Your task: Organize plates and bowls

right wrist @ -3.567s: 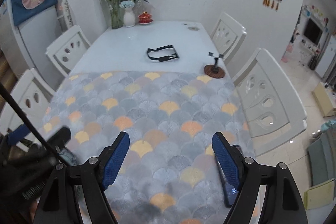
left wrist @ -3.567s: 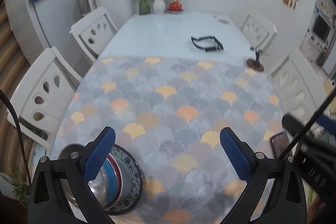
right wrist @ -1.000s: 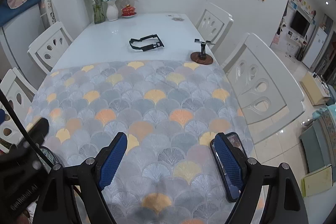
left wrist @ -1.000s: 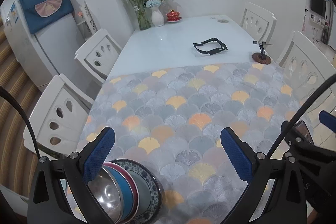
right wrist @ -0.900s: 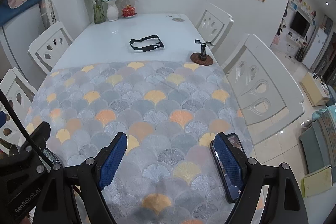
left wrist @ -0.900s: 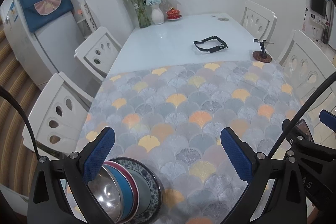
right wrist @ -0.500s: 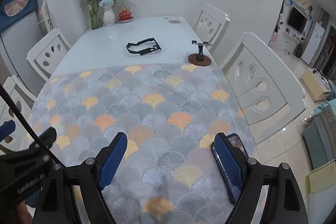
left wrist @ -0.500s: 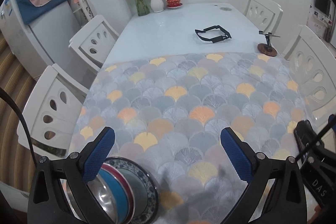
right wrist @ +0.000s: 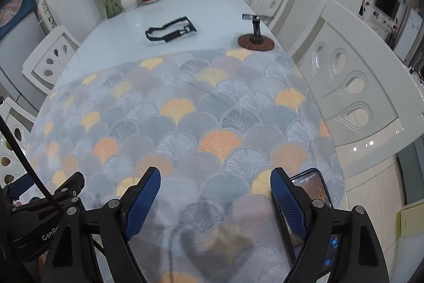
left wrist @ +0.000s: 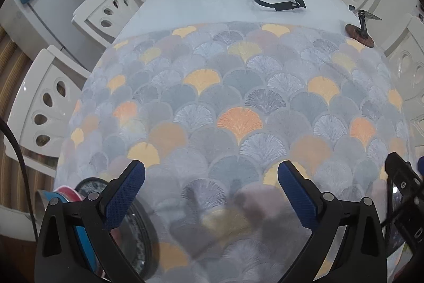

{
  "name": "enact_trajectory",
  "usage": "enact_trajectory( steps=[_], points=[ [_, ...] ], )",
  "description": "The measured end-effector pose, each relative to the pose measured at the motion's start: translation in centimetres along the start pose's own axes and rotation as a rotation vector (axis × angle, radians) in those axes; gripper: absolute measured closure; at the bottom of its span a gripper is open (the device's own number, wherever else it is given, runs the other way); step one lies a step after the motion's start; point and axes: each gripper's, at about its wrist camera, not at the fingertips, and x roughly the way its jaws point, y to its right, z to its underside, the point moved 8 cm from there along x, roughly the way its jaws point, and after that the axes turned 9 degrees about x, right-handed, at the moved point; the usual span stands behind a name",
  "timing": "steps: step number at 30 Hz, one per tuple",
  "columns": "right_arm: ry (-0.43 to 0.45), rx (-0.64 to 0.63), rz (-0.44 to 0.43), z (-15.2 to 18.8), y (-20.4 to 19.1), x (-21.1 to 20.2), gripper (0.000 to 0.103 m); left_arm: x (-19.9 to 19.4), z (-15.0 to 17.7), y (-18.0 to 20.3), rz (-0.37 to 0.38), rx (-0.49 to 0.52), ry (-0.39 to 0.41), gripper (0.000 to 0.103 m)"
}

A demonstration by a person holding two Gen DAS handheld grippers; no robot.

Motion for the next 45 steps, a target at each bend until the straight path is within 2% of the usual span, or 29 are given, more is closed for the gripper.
enact_trajectory(
  steps=[2,4,11,14,18,23,28,33,37,42,45],
  points=[
    [-0.049,0.036,-0.018,-0.2,0.4,0.6,0.02,-0.1,0.0,0.3,0.005,-0.012,0.004,0.003],
    [-0.06,0.041,-0.011,-0.5,0.7,0.8,0.02,-0.2,0.0,0.5,0.016,-0.021,-0.003,0.003],
    [-0.023,-0.029,0.022,-1.7,0.2,-1.9,0.02,-3.1,-0.6,0.6,0.029,-0.037,0.038,0.003],
    [-0.041,-0.073,0.036,-1.6,-0.3,-3.1,0.02,-4.5,-0.8,-0.1,0.024,-0.049,0.057,0.003],
    [-0.047,-0.121,0.099,-1.4,-0.7,-3.9,0.02,-5.7,-0.9,-1.2,0.008,-0.071,0.074,0.003],
    [-0.033,-0.11,0.083,-1.7,-1.0,-4.8,0.02,-6.6,-1.3,-1.7,-0.004,-0.069,0.102,0.003],
    [-0.045,-0.098,0.118,-1.5,-0.7,-4.5,0.02,-6.8,-1.3,-1.3,0.0,-0.058,0.111,0.003],
    [-0.064,-0.058,0.098,-1.3,-0.2,-3.5,0.02,-5.6,-0.7,-1.1,-0.044,-0.029,0.087,0.003],
    [-0.052,-0.072,0.109,-1.5,-0.1,-3.1,0.02,-4.7,-1.7,-1.8,-0.108,0.025,0.084,0.003],
    [-0.045,-0.074,0.09,-2.2,-0.1,-3.0,0.02,-4.9,-2.4,-3.1,-0.116,0.0,0.089,0.003],
    [-0.036,-0.082,0.102,-2.7,-0.2,-2.9,0.02,-5.2,-3.0,-3.6,-0.147,0.005,0.113,0.003]
  ],
)
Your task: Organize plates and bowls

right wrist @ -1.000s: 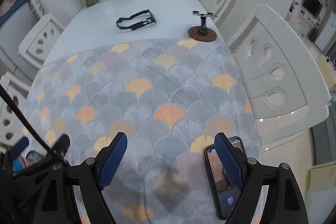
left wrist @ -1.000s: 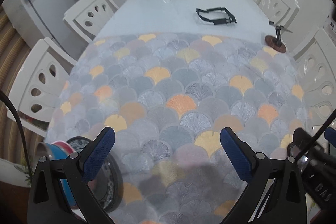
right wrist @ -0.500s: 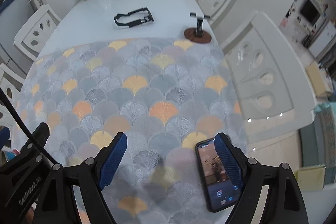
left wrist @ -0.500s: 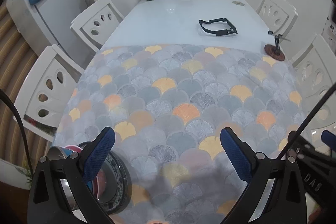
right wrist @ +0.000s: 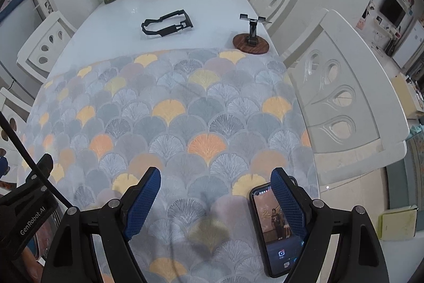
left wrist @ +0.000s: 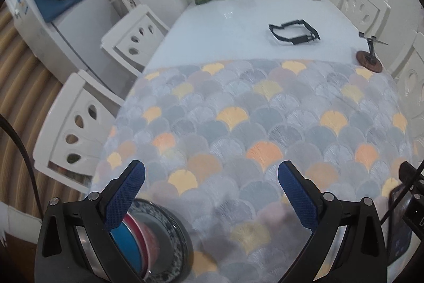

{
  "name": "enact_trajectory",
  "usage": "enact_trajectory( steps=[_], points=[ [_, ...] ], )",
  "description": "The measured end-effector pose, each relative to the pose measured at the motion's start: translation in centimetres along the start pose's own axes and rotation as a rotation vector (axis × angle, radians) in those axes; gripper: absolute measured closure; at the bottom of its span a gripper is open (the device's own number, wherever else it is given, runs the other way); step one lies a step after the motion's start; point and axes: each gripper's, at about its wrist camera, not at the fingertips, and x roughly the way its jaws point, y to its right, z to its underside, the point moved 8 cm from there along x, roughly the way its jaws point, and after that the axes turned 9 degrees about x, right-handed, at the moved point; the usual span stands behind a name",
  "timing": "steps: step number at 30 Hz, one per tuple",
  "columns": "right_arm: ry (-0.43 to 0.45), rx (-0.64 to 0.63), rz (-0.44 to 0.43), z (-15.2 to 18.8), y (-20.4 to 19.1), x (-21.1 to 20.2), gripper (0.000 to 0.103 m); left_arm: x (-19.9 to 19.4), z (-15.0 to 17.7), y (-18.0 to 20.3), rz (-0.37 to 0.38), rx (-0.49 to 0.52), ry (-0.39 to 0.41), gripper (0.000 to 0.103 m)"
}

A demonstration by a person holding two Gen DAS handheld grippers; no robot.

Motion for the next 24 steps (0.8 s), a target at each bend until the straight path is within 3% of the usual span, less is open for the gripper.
enact_trajectory(
  steps=[8,15,22,24],
  points=[
    [0.043,-0.031,-0.045,-1.5,-1.2,-0.1,0.02,-0.3,-2.0,0.0,0.001,-0.015,0.03,0.002],
    [0.093,-0.059,-0.079,-1.2,-1.8,2.3,0.02,3.8,1.0,4.5,0.049,-0.001,-0.078,0.002],
    [0.074,-0.051,-0.103,-0.6,-1.1,5.5,0.02,6.5,3.4,5.7,-0.018,0.015,-0.115,0.002],
    [0.084,-0.057,-0.105,-0.6,-1.1,6.4,0.02,7.1,3.7,5.9,0.003,-0.001,-0.122,0.002]
  ],
)
